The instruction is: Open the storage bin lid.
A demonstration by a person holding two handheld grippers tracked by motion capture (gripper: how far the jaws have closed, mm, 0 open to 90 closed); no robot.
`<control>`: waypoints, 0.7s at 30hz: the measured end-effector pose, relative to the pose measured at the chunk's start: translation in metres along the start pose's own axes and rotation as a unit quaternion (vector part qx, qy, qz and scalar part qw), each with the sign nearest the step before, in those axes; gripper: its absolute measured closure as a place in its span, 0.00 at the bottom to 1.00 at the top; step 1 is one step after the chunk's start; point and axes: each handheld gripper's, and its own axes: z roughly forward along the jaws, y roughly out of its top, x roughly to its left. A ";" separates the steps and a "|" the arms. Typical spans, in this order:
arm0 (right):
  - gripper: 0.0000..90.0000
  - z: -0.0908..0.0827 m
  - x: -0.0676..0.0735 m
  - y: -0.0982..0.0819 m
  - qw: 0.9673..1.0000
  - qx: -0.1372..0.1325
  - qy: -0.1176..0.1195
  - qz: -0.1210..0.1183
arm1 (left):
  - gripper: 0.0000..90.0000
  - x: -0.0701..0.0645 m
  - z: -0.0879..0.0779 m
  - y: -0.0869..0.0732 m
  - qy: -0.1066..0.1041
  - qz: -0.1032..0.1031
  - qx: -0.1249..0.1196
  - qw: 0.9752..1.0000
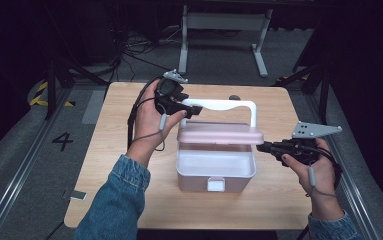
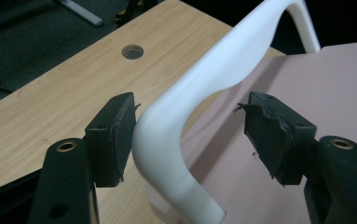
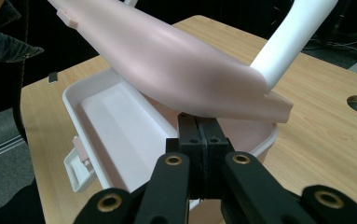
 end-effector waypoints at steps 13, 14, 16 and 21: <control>1.00 0.000 -0.001 0.001 1.000 -0.009 0.003 0.011 | 0.32 0.000 -0.042 -0.017 0.006 0.016 -0.005 1.000; 1.00 0.000 -0.002 0.002 1.000 -0.009 0.004 0.015 | 0.31 -0.001 -0.049 -0.021 0.006 0.026 -0.005 1.000; 1.00 0.000 -0.002 0.002 1.000 -0.010 0.003 0.019 | 0.31 -0.001 -0.052 -0.023 0.006 0.028 -0.007 1.000; 1.00 0.001 -0.002 0.003 0.999 -0.018 0.007 0.025 | 0.30 -0.003 -0.066 -0.034 0.004 0.035 -0.023 0.999</control>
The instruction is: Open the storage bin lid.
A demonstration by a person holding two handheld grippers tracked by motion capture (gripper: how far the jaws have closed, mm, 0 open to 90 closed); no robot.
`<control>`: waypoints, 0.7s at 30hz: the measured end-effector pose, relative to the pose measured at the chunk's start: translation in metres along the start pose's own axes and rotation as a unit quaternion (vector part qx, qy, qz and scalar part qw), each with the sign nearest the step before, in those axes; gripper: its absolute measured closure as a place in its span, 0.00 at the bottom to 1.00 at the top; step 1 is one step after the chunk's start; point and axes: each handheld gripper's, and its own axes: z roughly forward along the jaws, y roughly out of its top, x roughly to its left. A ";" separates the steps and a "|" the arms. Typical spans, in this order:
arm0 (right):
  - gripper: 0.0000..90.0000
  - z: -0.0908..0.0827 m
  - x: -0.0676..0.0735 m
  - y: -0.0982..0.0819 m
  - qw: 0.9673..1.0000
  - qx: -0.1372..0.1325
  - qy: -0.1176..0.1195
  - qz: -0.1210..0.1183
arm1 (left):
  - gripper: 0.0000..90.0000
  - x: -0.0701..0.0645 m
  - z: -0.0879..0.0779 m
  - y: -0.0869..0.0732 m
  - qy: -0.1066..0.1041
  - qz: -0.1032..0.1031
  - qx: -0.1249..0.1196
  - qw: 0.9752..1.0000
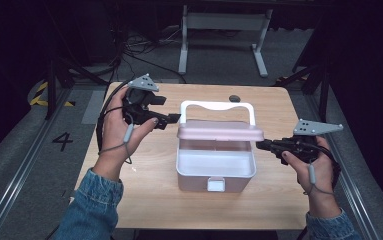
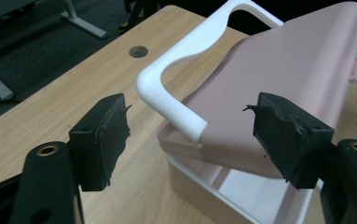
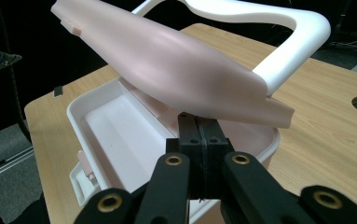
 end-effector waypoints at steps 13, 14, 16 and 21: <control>1.00 0.000 0.004 0.003 1.000 -0.020 0.002 -0.001 | 0.21 -0.005 -0.018 -0.037 0.002 0.019 -0.025 1.000; 1.00 0.000 0.004 0.003 1.000 -0.021 0.001 -0.001 | 0.21 -0.006 -0.017 -0.041 -0.001 0.022 -0.021 1.000; 1.00 0.000 0.003 0.003 1.000 -0.023 0.001 -0.001 | 0.21 -0.007 -0.014 -0.046 -0.004 0.031 -0.021 0.999; 1.00 0.000 0.003 0.003 1.000 -0.024 0.001 0.001 | 0.24 -0.006 -0.008 -0.061 -0.007 0.019 -0.048 0.999</control>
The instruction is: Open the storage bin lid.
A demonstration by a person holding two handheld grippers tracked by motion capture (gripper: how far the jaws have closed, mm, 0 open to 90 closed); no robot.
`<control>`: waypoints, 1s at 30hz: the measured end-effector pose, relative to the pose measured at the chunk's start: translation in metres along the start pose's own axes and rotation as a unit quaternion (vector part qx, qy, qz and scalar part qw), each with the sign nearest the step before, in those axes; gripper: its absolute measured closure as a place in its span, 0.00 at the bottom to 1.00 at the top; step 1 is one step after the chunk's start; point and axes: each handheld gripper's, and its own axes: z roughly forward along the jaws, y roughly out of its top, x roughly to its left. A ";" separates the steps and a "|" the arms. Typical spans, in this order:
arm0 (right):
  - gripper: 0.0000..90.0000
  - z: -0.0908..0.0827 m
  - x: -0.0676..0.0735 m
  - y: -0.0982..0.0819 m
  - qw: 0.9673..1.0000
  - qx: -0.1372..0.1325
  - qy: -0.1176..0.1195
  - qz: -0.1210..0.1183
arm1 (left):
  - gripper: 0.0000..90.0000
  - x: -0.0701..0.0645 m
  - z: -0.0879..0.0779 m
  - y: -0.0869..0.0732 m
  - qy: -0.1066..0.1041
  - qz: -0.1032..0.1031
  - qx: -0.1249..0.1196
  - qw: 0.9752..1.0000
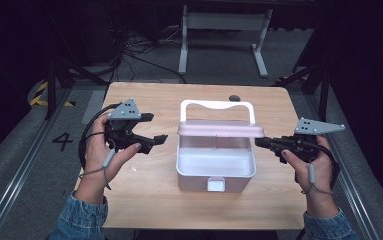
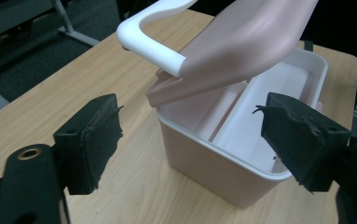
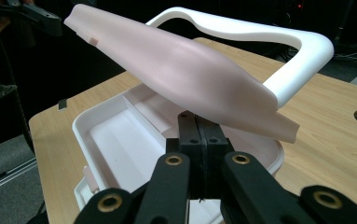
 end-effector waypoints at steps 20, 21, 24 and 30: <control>1.00 0.000 -0.001 -0.001 1.000 0.002 -0.002 0.005 | 0.25 -0.017 0.047 -0.006 -0.016 0.028 -0.023 0.999; 1.00 0.000 -0.001 -0.001 1.000 0.002 -0.003 0.003 | 0.24 -0.018 0.049 -0.005 -0.018 0.023 -0.022 0.999; 1.00 0.001 -0.001 -0.001 1.000 0.003 -0.002 0.003 | 0.25 -0.019 0.055 -0.002 -0.013 0.023 -0.027 0.999; 1.00 0.000 -0.001 -0.001 1.000 0.004 -0.001 0.003 | 0.28 -0.023 0.061 0.004 -0.001 0.029 -0.061 0.998</control>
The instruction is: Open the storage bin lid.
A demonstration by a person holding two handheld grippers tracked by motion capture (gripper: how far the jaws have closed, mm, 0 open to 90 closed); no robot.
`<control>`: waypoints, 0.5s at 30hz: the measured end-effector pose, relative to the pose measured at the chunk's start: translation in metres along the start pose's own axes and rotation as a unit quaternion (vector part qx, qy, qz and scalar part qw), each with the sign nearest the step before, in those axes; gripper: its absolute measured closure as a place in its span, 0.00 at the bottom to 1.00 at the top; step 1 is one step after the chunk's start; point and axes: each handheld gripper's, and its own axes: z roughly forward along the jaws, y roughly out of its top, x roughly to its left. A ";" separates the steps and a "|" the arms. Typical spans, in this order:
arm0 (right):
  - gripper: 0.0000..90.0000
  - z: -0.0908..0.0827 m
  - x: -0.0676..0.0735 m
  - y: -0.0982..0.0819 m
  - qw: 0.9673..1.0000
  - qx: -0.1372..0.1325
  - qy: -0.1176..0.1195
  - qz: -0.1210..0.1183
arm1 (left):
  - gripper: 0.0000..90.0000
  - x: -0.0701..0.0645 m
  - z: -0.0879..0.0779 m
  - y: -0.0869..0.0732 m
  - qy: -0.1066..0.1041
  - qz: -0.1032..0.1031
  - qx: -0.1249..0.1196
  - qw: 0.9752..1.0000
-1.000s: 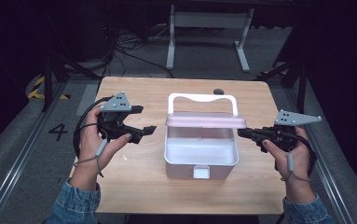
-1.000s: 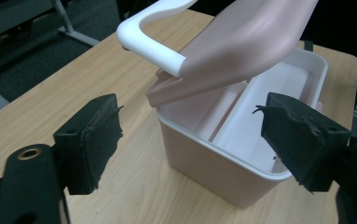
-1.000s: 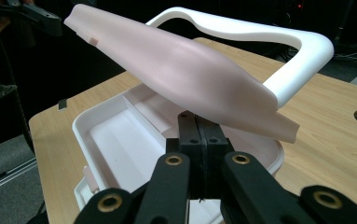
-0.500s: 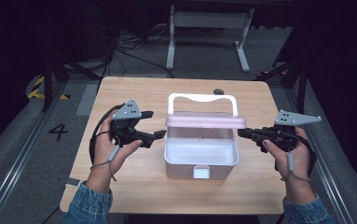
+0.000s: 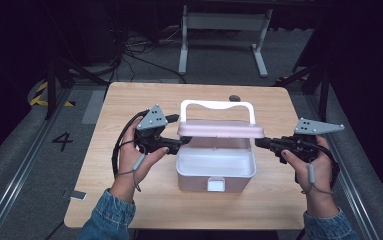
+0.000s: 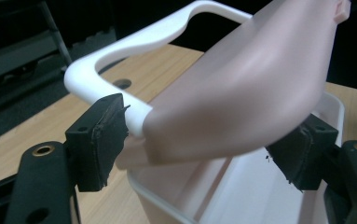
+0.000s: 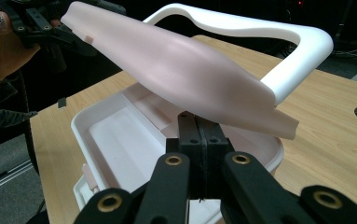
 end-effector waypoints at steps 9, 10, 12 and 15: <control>1.00 0.001 0.000 0.000 1.000 0.000 0.000 -0.002 | 0.34 -0.007 0.012 0.007 -0.006 0.036 -0.020 0.999; 1.00 0.001 0.000 0.000 1.000 -0.001 0.000 -0.002 | 0.34 -0.007 0.015 0.008 -0.009 0.041 -0.020 0.999; 1.00 0.000 0.000 0.000 1.000 -0.001 0.001 0.000 | 0.37 -0.008 0.017 0.008 -0.013 0.043 -0.020 0.999; 1.00 0.000 -0.001 0.000 1.000 -0.002 0.001 0.000 | 0.43 -0.010 0.020 0.008 -0.010 0.042 -0.024 0.999</control>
